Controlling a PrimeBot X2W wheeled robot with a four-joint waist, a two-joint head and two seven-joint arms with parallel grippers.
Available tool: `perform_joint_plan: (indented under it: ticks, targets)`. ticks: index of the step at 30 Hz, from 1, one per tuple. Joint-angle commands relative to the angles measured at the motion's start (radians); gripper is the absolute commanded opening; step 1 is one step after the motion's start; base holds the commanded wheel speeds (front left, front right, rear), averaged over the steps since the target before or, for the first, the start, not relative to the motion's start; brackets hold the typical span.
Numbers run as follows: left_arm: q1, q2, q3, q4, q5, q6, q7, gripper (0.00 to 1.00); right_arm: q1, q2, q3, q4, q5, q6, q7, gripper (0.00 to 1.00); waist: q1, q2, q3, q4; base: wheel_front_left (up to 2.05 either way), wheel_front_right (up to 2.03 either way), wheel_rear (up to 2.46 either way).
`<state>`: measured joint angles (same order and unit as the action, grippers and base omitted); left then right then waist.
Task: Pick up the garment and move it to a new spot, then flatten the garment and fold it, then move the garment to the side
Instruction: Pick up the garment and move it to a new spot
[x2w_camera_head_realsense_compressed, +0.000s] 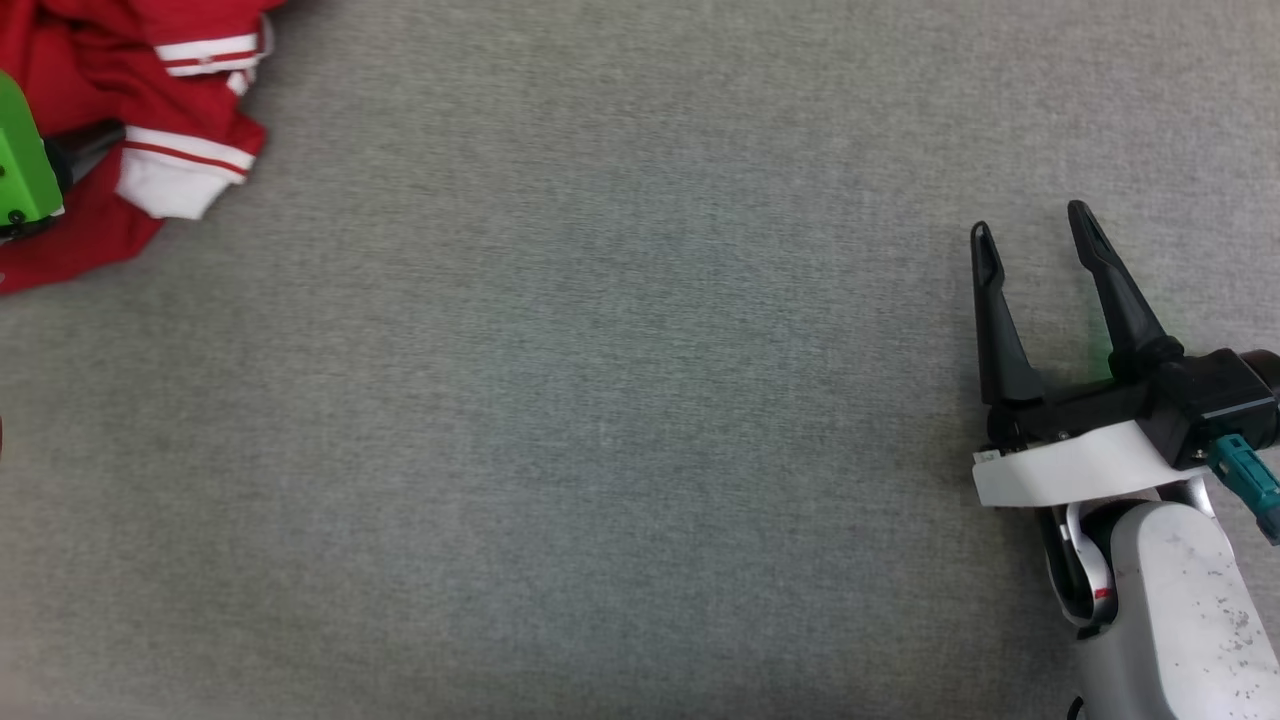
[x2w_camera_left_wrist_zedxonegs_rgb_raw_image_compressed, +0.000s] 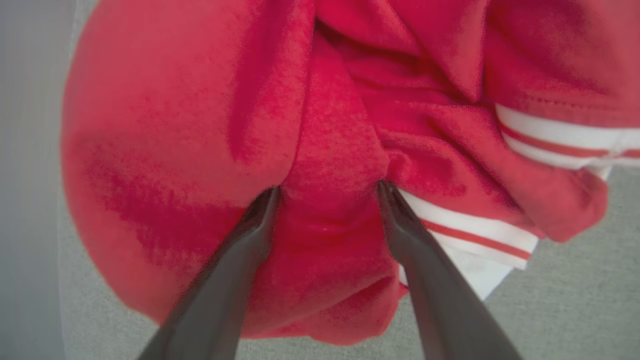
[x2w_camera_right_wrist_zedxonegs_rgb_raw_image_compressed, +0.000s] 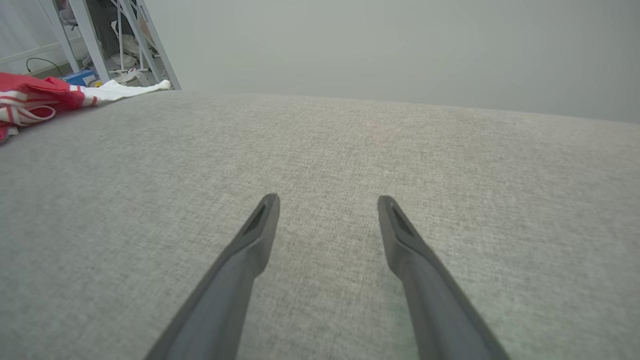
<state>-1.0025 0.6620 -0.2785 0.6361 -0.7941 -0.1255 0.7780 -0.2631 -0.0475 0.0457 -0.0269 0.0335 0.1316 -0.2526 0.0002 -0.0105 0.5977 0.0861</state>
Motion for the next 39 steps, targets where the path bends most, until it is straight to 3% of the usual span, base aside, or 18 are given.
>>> perform_joint_plan:
  ticks: [1,8,9,10,11,16,27,34,39]
  targets:
    - [-0.017,0.003,-0.002,0.011,-0.008,0.009,0.007,1.00,-0.017,-0.003,0.001,-0.006,0.008,-0.001,-0.009,1.00,-0.0002,0.0105,0.064,-0.063,0.00,0.00,0.00]
    - [-0.001,-0.017,-0.012,0.048,-0.015,0.017,0.007,1.00,-0.021,-0.003,-0.001,-0.006,0.005,-0.001,-0.009,1.00,-0.0002,0.0105,0.065,-0.060,0.00,0.00,0.00]
    - [0.003,-0.023,-0.011,0.053,-0.024,0.015,0.010,0.50,-0.021,-0.003,-0.002,-0.005,0.004,-0.001,-0.009,1.00,-0.0002,0.0105,0.062,-0.058,0.00,0.00,0.00]
    - [0.005,-0.028,-0.010,0.052,-0.031,0.013,0.005,0.20,-0.021,-0.003,-0.003,-0.004,0.003,-0.001,-0.009,1.00,-0.0002,0.0105,0.060,-0.056,0.00,0.00,0.00]
    - [0.008,-0.032,-0.010,0.048,-0.036,0.010,-0.010,0.00,-0.020,-0.003,-0.004,-0.002,0.001,-0.001,-0.009,1.00,-0.0002,0.0105,0.054,-0.053,0.00,0.00,0.00]
    - [0.024,-0.032,-0.019,0.030,-0.035,0.001,-0.095,0.00,-0.011,-0.003,0.000,0.010,-0.008,-0.001,-0.009,1.00,-0.0002,0.0105,0.010,-0.044,0.00,0.00,0.00]
    - [0.075,-0.044,-0.041,-0.082,0.036,-0.004,-0.478,0.00,0.061,-0.003,-0.018,0.043,-0.001,-0.001,-0.009,1.00,-0.0002,0.0105,-0.210,-0.030,0.00,0.00,0.00]
    - [0.113,-0.036,-0.066,-0.221,0.076,-0.005,-0.634,0.00,0.099,-0.003,-0.020,0.057,0.025,-0.001,-0.009,1.00,-0.0002,0.0105,-0.322,-0.035,0.00,0.00,0.00]
    - [0.128,-0.030,-0.127,-0.343,0.116,-0.005,-0.690,0.00,0.120,-0.003,-0.030,0.064,0.044,-0.001,-0.009,1.00,-0.0002,0.0105,-0.378,-0.059,0.00,0.00,0.00]
